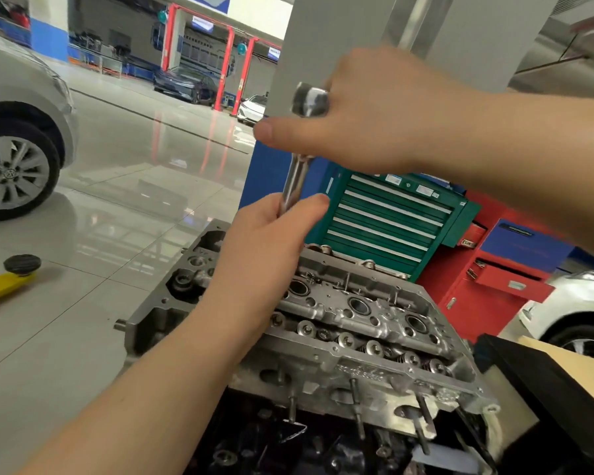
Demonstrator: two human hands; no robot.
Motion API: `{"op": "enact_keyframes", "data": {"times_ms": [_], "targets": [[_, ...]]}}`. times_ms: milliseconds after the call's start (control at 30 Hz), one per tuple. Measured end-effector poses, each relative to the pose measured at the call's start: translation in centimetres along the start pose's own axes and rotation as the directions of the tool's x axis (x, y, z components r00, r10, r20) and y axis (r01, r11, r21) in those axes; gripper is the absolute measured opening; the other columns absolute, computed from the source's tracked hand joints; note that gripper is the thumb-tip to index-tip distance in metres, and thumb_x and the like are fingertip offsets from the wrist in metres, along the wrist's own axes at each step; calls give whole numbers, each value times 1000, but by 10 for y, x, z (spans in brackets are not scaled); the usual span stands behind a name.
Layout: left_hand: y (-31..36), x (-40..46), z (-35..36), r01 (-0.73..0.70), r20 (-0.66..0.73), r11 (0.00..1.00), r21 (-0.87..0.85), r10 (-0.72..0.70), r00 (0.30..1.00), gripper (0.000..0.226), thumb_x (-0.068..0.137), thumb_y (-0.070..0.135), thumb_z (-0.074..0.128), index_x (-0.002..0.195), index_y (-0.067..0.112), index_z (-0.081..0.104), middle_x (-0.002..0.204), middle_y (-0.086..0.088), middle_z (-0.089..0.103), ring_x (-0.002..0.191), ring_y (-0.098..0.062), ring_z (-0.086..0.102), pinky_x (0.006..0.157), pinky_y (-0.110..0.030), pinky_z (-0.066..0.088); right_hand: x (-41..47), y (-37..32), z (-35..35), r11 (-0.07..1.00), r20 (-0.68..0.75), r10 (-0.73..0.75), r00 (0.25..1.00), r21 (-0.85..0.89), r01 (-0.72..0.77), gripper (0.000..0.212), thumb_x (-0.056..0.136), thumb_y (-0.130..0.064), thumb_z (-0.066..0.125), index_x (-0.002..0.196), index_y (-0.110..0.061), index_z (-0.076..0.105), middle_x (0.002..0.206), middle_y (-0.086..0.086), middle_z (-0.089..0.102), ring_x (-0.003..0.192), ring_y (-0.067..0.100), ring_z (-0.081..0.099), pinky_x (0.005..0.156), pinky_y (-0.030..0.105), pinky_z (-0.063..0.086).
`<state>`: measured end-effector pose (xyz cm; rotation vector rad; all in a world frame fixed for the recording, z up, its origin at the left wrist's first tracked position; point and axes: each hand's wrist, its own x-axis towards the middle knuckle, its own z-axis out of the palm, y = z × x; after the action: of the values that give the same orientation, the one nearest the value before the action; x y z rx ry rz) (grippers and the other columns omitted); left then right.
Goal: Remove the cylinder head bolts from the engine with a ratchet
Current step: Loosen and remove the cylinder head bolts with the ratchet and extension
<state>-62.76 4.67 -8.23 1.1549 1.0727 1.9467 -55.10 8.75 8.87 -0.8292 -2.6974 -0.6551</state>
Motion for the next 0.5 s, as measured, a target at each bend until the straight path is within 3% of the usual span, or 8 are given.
{"op": "enact_keyframes", "data": {"times_ms": [67,100,167,233,300,367,433,500], "targets": [[2,5,1,45,10,997,-65,-45,999,36,79,47,72,66,24,48,55,6,31,48,-13,26,55,-35,24,3,8,1,992,29,2,1000,128,-6,74,65,-92,49,70,-19,56,50,-12,44,44,1,42,42,16,31],[3,8,0,60,22,996,-73,-58,998,37,79,46,73,64,24,47,53,6,31,46,-13,25,53,-34,23,4,11,1,981,72,-59,996,187,45,73,62,-91,54,80,-21,63,59,-17,53,52,-2,46,49,14,34],[3,10,-1,90,71,991,-94,-83,994,43,83,40,73,55,27,43,49,7,31,42,-12,23,48,-29,22,8,13,-5,951,181,-181,967,283,125,73,62,-86,65,115,-36,68,104,-23,68,96,-6,61,85,22,48],[4,12,-3,124,120,985,-120,-109,987,53,92,31,73,50,28,40,48,7,28,42,-12,20,46,-27,19,14,18,-11,933,268,-284,920,298,201,85,65,-83,71,141,-50,51,139,-35,51,134,-10,43,110,19,34],[4,13,-4,140,130,982,-127,-124,984,56,96,25,69,50,28,38,49,6,26,43,-14,18,46,-28,17,16,18,-13,930,310,-313,898,291,224,92,69,-80,73,150,-52,39,151,-34,40,142,-12,32,118,22,27],[3,12,-4,137,126,982,-132,-120,985,54,96,23,69,51,28,39,50,6,26,44,-13,19,46,-29,18,17,23,-10,946,273,-280,920,243,216,86,71,-81,70,145,-48,44,149,-22,48,139,0,43,117,34,37],[2,10,-3,120,116,985,-120,-106,987,52,95,25,70,54,27,39,52,5,28,45,-13,21,46,-29,20,13,23,-7,971,173,-235,956,80,225,83,66,-90,59,128,-35,58,122,-9,65,113,16,60,96,36,50],[2,8,-2,88,105,995,-57,-81,991,46,93,31,72,57,25,43,53,2,35,47,-15,29,48,-29,26,7,21,-5,978,76,-188,979,-79,194,87,63,-95,46,107,-22,63,92,0,65,85,24,59,72,35,48]]}}
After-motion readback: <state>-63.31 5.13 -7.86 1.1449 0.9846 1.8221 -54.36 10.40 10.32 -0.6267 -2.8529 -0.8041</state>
